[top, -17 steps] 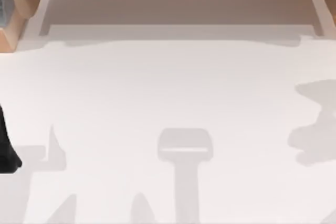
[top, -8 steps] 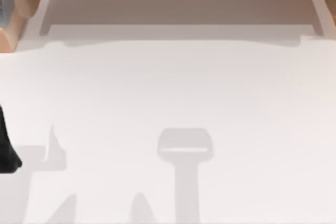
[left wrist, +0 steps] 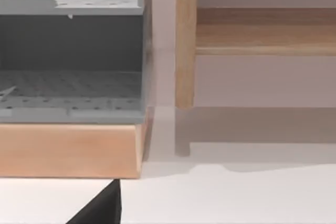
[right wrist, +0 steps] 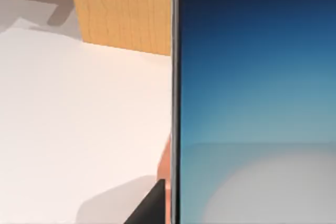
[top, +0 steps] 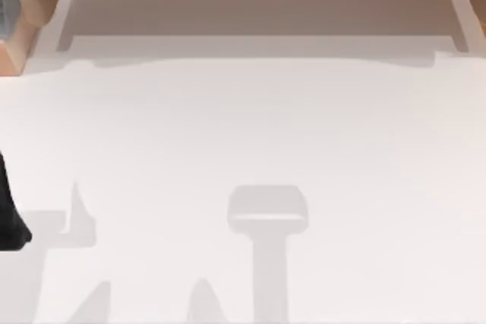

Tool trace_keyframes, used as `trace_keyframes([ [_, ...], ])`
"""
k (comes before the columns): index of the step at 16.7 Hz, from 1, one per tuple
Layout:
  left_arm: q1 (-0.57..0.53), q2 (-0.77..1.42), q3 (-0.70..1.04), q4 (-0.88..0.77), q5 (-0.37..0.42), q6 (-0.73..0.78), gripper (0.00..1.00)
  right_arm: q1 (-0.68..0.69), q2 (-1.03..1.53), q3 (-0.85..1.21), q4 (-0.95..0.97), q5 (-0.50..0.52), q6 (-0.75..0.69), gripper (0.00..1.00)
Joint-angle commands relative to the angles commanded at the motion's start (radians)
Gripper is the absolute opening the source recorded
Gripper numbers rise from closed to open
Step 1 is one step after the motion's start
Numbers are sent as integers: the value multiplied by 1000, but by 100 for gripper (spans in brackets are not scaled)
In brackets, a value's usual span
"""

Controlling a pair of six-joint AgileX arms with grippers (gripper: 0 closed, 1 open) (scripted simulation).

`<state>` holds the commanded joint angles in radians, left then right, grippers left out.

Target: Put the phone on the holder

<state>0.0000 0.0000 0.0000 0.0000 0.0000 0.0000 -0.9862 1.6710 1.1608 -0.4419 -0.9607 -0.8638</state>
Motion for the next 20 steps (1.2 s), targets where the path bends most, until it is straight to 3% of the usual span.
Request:
trace_keyframes([
  [6,0,0,0,0,0,0,100,74,-8,-32,132,97,53,0],
  [11,0,0,0,0,0,0,100,98,78,-31,214,57,150,0],
  [16,0,0,0,0,0,0,100,99,88,-29,221,49,158,0],
  [20,0,0,0,0,0,0,100,99,88,-29,221,49,158,30],
])
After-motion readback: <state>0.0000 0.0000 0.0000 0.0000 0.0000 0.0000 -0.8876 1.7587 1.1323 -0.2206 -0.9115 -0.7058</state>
